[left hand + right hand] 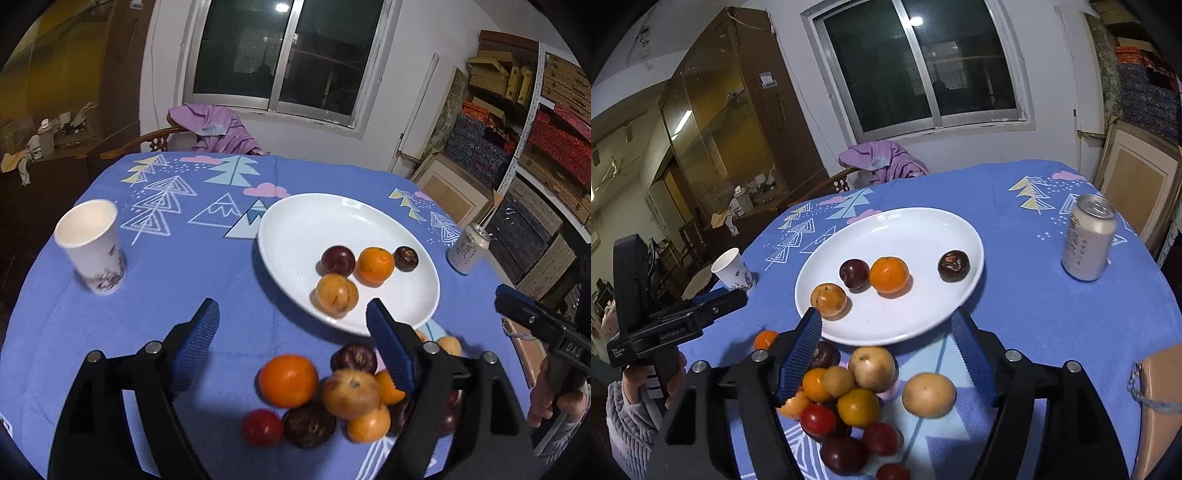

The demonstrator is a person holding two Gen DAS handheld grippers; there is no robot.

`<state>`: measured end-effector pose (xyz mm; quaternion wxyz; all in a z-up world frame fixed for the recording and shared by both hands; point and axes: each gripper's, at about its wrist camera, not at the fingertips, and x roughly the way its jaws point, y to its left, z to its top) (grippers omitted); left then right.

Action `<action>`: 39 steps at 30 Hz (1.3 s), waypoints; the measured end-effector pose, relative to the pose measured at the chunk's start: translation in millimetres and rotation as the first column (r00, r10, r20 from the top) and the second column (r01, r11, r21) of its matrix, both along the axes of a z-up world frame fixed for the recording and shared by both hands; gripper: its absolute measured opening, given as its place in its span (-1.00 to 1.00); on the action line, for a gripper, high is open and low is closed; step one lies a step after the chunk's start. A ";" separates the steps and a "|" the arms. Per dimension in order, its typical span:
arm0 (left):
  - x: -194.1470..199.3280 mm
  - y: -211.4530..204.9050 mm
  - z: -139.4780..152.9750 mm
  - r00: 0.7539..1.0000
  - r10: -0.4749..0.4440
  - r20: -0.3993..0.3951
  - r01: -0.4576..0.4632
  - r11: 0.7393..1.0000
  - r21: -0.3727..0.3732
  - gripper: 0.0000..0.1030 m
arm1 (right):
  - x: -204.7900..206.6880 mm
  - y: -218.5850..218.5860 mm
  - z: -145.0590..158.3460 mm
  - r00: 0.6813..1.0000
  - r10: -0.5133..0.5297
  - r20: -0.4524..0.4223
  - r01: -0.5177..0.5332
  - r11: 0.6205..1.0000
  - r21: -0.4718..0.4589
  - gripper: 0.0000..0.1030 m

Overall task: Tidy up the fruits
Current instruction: 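Grasp the large tan pear with the left tool from the pile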

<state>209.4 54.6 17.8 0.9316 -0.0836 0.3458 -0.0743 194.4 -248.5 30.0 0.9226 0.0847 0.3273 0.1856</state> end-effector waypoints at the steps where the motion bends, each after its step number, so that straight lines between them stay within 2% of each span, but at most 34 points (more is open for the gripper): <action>1: -10.7 4.3 -3.8 1.000 0.016 0.004 -0.016 1.000 0.003 0.63 | -11.1 -6.3 -4.3 1.000 -0.012 0.010 0.012 1.000 0.004 0.48; 5: -40.8 18.5 -19.2 0.998 0.061 0.008 -0.061 0.998 0.032 0.64 | -28.0 -19.4 -18.5 0.999 -0.038 0.000 0.038 0.999 -0.001 0.48; 10: -47.9 17.5 -25.4 0.998 0.059 0.022 -0.060 0.997 0.039 0.64 | -24.3 -30.9 -22.0 0.996 -0.087 -0.012 0.087 0.996 0.031 0.65; 14: -56.3 -14.5 -22.5 0.997 -0.036 0.073 0.027 0.991 0.130 0.68 | -24.3 -30.9 -24.7 0.996 -0.087 -0.022 0.088 0.995 0.038 0.67; 18: -63.1 -49.8 -28.1 0.988 -0.127 0.084 0.105 0.967 0.231 0.73 | -26.4 -25.9 -24.9 0.997 -0.079 -0.023 0.080 0.996 0.031 0.68; 21: -63.7 -62.8 -31.3 0.983 -0.162 0.081 0.137 0.957 0.254 0.73 | -28.2 -24.1 -24.9 0.997 -0.074 -0.021 0.075 0.997 0.026 0.68; 28: -53.4 -67.6 -37.8 0.980 -0.191 0.055 0.176 0.963 0.205 0.71 | -26.5 -24.3 -27.3 0.996 -0.080 -0.035 0.081 0.996 0.024 0.69; 32: -44.5 -74.0 -43.5 0.974 -0.226 0.022 0.219 0.960 0.178 0.43 | -24.8 -26.4 -29.3 0.995 -0.085 -0.048 0.087 0.996 0.033 0.69; 35: -39.1 -82.6 -49.1 0.968 -0.249 0.005 0.244 0.950 0.196 0.29 | -24.1 -26.9 -30.2 0.995 -0.087 -0.051 0.089 0.995 0.036 0.70; 39: -33.8 -85.7 -54.9 0.968 -0.252 -0.016 0.250 0.947 0.204 0.28 | -24.2 -27.2 -30.1 0.995 -0.086 -0.053 0.088 0.995 0.037 0.70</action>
